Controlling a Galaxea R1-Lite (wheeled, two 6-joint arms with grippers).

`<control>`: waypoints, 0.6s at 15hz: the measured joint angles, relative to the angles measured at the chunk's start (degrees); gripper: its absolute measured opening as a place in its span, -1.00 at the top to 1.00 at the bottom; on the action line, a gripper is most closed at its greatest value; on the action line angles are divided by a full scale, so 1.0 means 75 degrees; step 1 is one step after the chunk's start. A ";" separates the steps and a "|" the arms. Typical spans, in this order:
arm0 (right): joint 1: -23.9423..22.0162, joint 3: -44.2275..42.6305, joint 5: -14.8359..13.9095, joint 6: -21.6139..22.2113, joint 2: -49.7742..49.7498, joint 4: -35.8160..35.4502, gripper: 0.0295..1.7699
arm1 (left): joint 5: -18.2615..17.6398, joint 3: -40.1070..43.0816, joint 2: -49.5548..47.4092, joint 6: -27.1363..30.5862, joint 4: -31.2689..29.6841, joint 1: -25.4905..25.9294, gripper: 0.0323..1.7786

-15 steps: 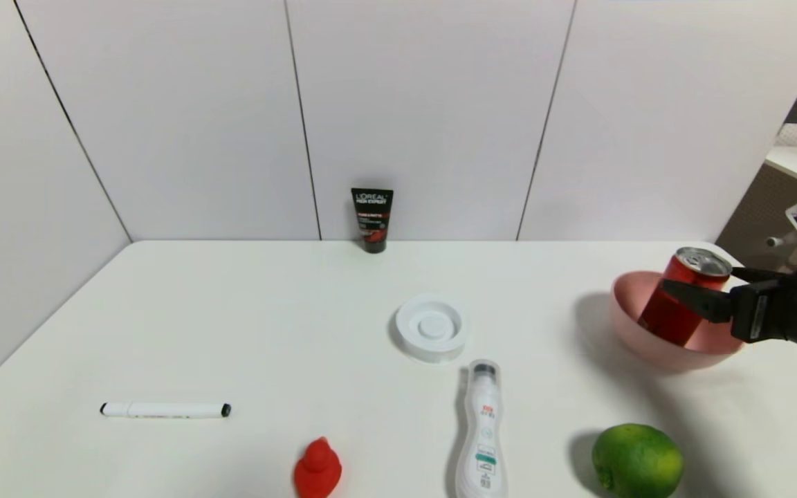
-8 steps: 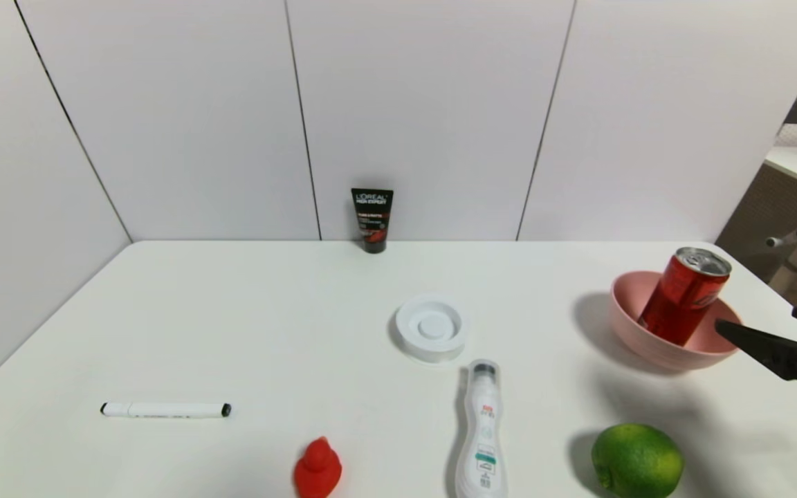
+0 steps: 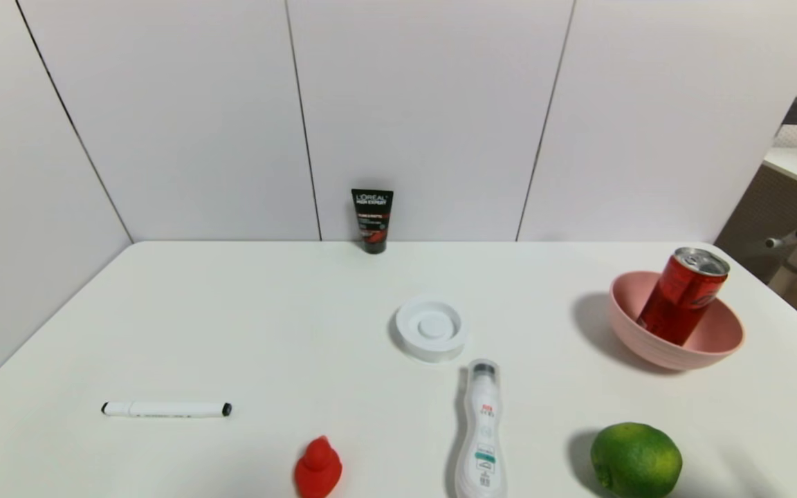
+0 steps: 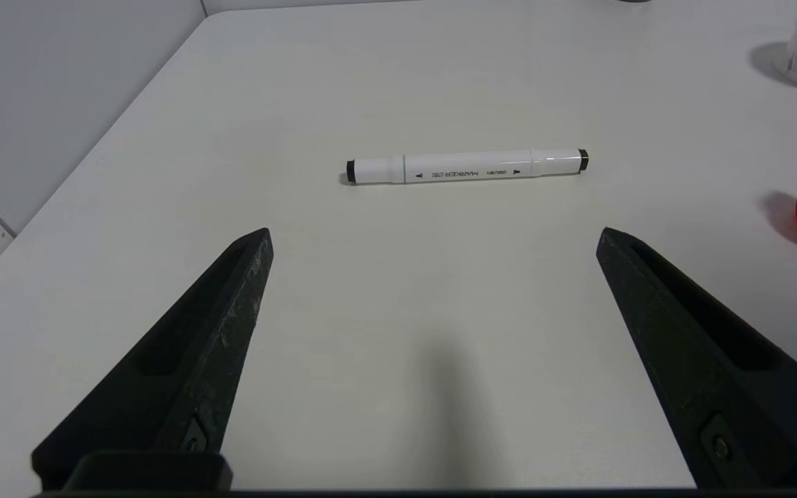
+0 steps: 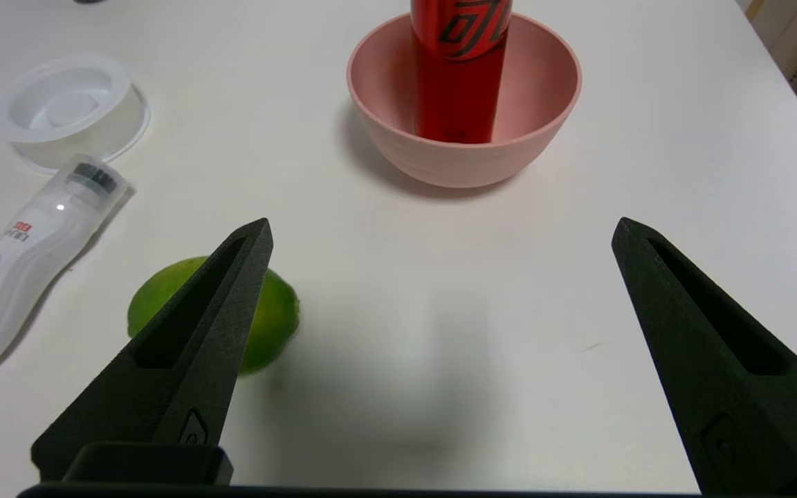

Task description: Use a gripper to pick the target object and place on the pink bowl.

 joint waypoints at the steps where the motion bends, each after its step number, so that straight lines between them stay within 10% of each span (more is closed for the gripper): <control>1: 0.0015 0.0213 -0.0021 0.0070 -0.0449 0.0094 -0.91 | 0.0000 0.0000 0.0000 0.0000 0.0000 0.0000 -0.90; 9: 0.0501 0.1219 -0.0691 0.0369 -0.2326 0.0624 -0.91 | 0.0000 0.0000 0.0000 -0.0003 0.0000 0.0000 -0.90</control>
